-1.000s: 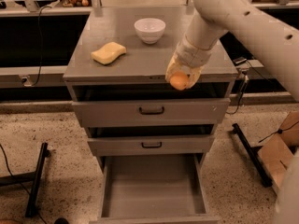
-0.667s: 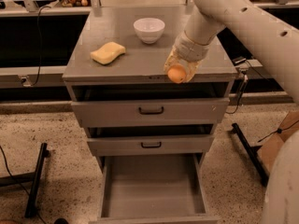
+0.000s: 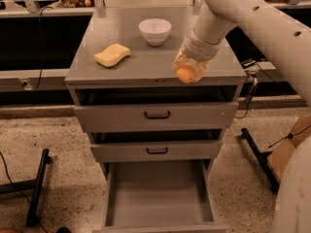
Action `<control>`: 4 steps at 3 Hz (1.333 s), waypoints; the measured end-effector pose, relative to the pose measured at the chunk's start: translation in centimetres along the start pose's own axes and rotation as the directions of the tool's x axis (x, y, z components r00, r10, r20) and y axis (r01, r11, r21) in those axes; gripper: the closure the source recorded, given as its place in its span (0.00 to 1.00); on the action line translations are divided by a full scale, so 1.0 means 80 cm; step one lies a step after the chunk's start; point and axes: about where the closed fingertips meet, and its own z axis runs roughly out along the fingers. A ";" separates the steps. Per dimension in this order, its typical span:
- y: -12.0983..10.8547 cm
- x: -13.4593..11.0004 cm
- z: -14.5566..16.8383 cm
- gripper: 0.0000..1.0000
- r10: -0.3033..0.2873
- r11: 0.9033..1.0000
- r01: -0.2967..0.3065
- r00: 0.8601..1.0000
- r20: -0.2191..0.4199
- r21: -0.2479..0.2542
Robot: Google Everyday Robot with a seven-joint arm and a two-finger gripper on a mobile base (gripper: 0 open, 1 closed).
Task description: Pick orange from bottom drawer and place on counter
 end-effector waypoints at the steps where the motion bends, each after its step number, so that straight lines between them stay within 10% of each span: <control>1: -0.008 0.032 -0.014 1.00 -0.034 0.999 0.035 0.996 -0.082 0.005; 3: -0.016 0.096 0.005 1.00 -0.110 0.993 0.119 0.968 -0.227 0.027; 4: -0.014 0.112 0.018 0.81 -0.121 0.991 0.131 0.956 -0.266 0.021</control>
Offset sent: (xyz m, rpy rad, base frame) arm 0.0909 -0.0113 0.0267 -0.0714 -0.2894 0.0443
